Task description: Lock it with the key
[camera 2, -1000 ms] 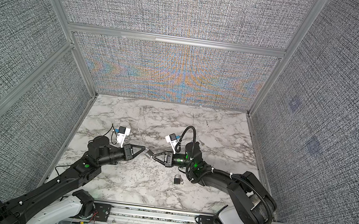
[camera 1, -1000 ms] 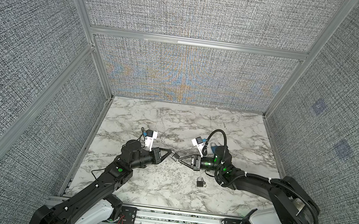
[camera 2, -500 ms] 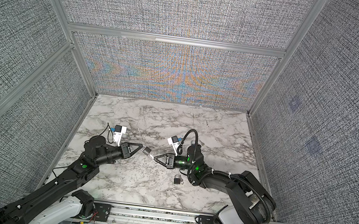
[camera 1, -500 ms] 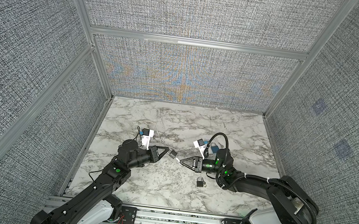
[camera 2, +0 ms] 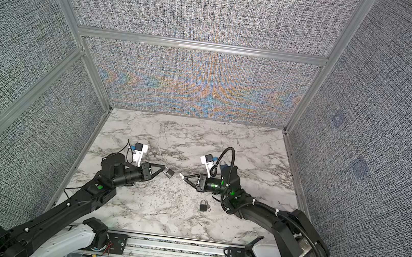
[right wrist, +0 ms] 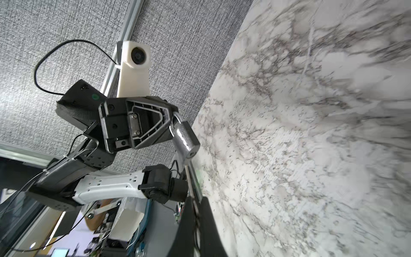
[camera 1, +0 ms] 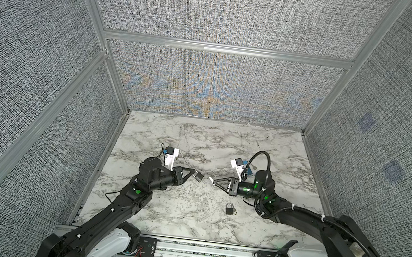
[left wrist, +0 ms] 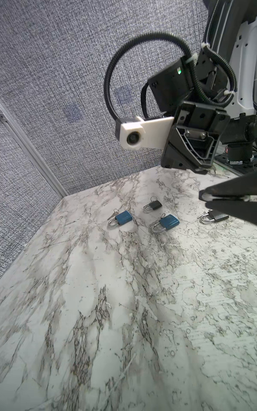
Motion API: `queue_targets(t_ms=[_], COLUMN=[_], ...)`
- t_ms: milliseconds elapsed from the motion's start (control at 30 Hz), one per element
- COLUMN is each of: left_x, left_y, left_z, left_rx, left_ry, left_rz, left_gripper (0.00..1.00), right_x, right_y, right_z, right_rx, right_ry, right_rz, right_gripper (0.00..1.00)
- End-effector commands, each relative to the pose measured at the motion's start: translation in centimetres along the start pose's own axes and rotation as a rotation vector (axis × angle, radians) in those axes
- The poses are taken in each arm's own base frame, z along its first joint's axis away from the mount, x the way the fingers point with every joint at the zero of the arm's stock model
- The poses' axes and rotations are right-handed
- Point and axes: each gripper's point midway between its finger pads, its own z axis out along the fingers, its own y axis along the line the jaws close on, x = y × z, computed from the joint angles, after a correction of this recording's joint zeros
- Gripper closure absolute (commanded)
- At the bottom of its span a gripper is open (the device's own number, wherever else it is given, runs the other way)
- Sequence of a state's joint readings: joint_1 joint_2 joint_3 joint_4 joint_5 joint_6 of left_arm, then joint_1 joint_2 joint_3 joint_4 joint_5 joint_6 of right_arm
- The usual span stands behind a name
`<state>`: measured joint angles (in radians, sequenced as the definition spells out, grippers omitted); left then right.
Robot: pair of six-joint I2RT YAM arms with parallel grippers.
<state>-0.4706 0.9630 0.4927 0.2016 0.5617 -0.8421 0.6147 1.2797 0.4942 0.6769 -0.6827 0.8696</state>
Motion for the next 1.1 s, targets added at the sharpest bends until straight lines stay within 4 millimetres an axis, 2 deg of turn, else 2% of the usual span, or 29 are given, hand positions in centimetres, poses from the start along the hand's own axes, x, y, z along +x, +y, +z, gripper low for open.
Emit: queue_targets(t_ms=[0, 167, 267, 433, 733, 1067], left_x=[1.1, 1.6, 2.0, 2.9, 3.6, 4.7], left_y=[0.5, 1.5, 1.9, 3.3, 5.4, 8.3], left_z=[1.0, 3.0, 4.4, 6.8, 10.8, 12.8], left_rx=[-0.008, -0.022, -0.017, -0.024, -0.004, -0.038], left_ry=[0.083, 0.144, 0.215, 0.311, 0.422, 0.464], left_rz=[0.018, 0.031, 0.038, 0.034, 0.016, -0.028], left_gripper=[1.00, 1.00, 1.00, 1.00, 1.00, 1.00], right_x=[-0.3, -2.2, -2.5, -2.2, -2.3, -2.1], right_y=[-2.3, -3.7, -4.8, -5.9, -6.7, -7.7], right_z=[-1.6, -4.2, -5.0, -5.2, -4.7, -4.1], right_rx=[0.164, 0.307, 0.348, 0.360, 0.370, 0.381], right_ry=[-0.032, -0.137, -0.149, -0.134, -0.112, -0.084], right_rz=[-0.026, -0.026, -0.001, 0.034, 0.039, 0.051], right_gripper=[1.00, 1.00, 1.00, 1.00, 1.00, 1.00])
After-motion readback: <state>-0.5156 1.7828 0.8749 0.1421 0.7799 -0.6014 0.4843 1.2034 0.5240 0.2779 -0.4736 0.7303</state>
